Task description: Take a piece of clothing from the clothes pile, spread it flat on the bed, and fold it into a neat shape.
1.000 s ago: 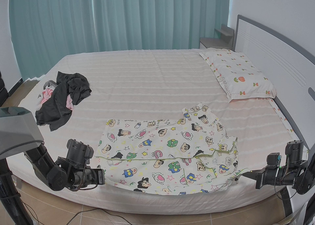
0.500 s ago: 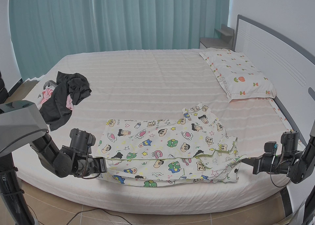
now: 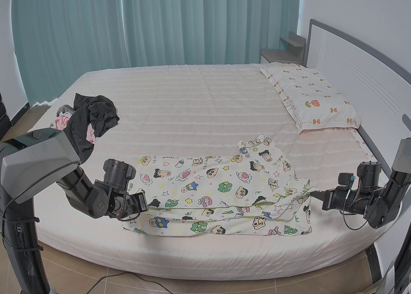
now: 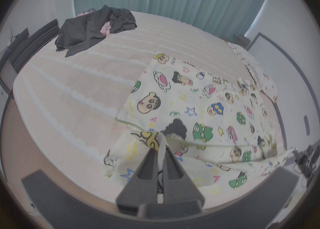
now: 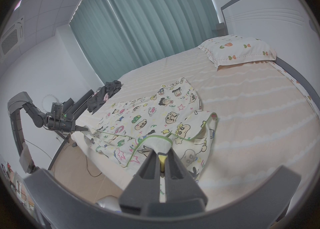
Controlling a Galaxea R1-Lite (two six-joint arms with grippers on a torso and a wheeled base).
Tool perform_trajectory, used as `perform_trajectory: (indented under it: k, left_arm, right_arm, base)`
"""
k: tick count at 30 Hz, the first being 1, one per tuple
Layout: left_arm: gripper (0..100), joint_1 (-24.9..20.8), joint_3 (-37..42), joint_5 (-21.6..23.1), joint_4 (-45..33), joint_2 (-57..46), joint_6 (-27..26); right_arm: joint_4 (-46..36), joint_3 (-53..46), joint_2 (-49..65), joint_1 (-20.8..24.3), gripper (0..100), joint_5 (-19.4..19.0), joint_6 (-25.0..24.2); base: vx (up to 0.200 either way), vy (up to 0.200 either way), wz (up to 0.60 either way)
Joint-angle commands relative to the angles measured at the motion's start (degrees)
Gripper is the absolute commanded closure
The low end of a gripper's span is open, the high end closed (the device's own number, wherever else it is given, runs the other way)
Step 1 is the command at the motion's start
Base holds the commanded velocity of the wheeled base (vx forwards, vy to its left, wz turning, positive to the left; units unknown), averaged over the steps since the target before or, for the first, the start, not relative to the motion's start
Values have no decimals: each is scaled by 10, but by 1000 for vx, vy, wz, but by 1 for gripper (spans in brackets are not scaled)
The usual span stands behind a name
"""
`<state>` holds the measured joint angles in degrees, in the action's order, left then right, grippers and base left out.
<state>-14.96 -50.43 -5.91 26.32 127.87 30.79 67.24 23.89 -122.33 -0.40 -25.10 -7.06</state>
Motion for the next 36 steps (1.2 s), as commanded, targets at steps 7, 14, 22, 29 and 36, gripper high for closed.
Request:
perform_trajectory:
  k: [7,14,22,29,36]
  left_arm:
    - [100,6,-43,-3,-1,29,43]
    - [100,18,-49,-20,3,47,45]
    - [100,25,-66,-20,3,72,45]
    - [100,25,-102,-20,0,100,45]
    - [0,21,-128,-20,0,106,67]
  right_arm:
    - [1,40,-29,5,100,8,-25]
    - [1,71,-39,9,100,29,-61]
    - [0,99,-77,14,100,42,-68]
    - [1,132,-110,13,100,73,-70]
    - [1,147,-116,13,100,75,-109]
  base:
    - [0,0,0]
    - [0,0,0]
    - [0,0,0]
    - [0,0,0]
    - [0,0,0]
